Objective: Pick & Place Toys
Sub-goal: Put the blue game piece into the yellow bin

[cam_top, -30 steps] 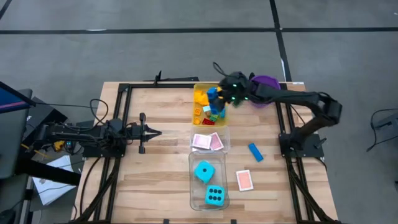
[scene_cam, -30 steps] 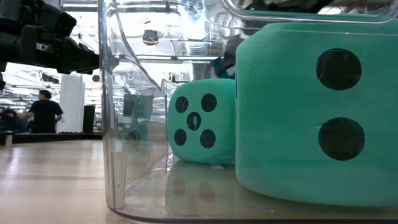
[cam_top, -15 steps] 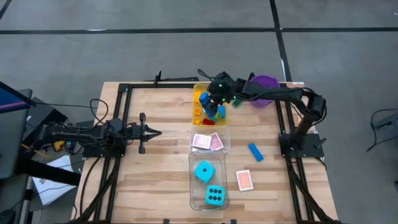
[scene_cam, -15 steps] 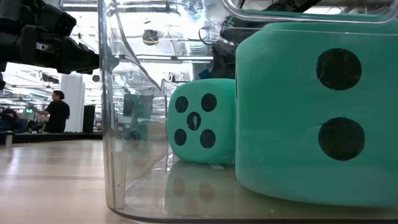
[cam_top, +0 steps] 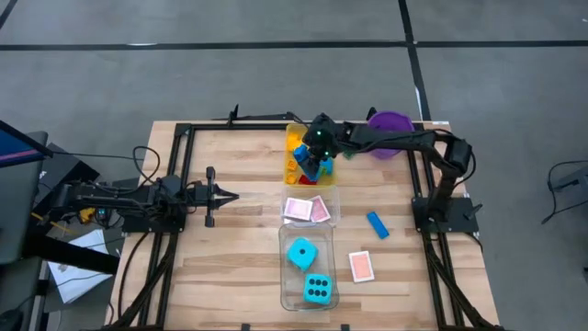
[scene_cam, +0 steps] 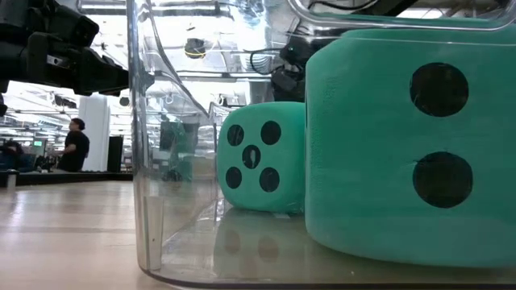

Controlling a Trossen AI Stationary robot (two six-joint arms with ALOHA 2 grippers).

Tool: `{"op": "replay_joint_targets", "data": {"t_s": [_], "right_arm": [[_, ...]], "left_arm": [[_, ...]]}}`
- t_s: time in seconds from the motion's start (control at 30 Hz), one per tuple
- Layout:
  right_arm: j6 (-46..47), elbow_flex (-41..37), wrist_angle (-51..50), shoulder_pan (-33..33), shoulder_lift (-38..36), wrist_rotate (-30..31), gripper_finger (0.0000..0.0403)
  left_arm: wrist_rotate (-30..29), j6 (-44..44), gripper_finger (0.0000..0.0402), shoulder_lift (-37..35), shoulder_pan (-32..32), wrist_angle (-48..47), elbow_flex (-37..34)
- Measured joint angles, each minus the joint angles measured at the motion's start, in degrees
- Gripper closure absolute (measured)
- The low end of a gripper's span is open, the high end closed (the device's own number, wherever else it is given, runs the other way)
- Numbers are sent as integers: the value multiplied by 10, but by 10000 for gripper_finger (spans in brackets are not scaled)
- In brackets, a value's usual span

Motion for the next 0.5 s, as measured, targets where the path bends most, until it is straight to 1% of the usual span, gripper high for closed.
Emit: {"op": "replay_joint_targets", "data": {"t_s": [0.5], "right_arm": [[3,0,21,-4,-3,-1,138]], "left_arm": [[0,0,385,0,0,0,0]]}}
